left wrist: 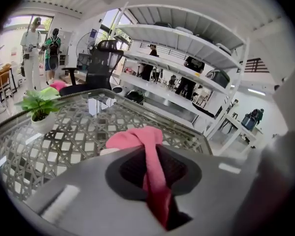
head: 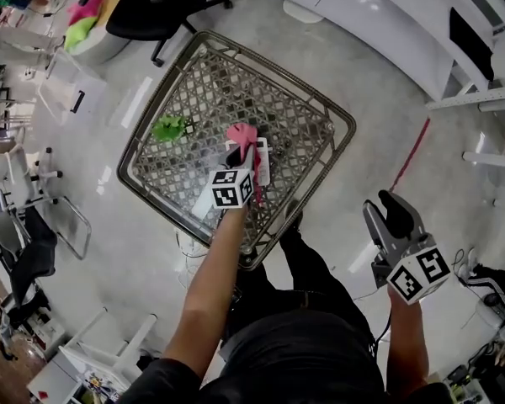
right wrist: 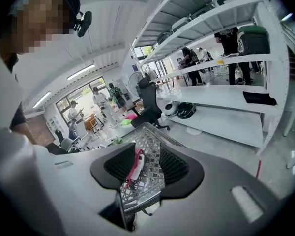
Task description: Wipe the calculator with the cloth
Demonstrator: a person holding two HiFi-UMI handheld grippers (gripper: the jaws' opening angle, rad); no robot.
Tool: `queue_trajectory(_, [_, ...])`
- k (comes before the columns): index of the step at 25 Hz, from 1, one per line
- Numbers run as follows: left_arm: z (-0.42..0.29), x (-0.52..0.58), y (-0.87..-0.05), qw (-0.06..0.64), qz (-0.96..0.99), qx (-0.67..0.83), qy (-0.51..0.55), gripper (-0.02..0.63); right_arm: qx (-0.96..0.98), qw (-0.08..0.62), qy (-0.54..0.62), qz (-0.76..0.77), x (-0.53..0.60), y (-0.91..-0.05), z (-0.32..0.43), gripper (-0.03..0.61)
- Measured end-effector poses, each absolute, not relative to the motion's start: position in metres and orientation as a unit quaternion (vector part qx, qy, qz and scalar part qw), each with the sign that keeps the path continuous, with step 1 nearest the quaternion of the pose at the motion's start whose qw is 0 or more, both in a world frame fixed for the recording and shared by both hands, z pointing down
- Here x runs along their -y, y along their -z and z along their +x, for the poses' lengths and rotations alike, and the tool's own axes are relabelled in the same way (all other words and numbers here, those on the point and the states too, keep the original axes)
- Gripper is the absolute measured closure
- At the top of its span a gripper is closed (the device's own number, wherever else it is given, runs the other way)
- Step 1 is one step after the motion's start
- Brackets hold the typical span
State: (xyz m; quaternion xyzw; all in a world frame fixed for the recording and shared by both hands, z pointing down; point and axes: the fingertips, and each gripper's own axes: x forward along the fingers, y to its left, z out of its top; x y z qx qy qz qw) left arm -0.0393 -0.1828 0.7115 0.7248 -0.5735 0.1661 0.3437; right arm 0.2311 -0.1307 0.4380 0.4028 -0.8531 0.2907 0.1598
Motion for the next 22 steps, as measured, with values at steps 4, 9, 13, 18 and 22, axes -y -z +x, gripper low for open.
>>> queue_trajectory(4, [-0.008,0.186,-0.714,0.348,0.737,0.556,-0.165,0.511,0.852,0.158,-0.293,0.405,0.134,-0.439,0.236,0.425])
queue_trajectory(9, [0.021,0.184,-0.717,0.342,0.756,0.527,-0.183,0.511,0.848,0.159,-0.298,0.408,0.135,-0.444,0.241,0.425])
queue_trajectory(13, [0.03,0.177,-0.725,0.289,0.784,0.491,-0.245,0.511,0.846,0.158,-0.302,0.41,0.137,-0.448,0.241,0.426])
queue_trajectory(18, [0.014,0.169,-0.72,0.245,0.791,0.472,-0.301,0.511,0.846,0.158,-0.308,0.406,0.136,-0.451,0.234,0.425])
queue_trajectory(22, [-0.007,0.165,-0.721,0.213,0.789,0.469,-0.334,0.511,0.846,0.16,-0.311,0.402,0.135,-0.453,0.225,0.425])
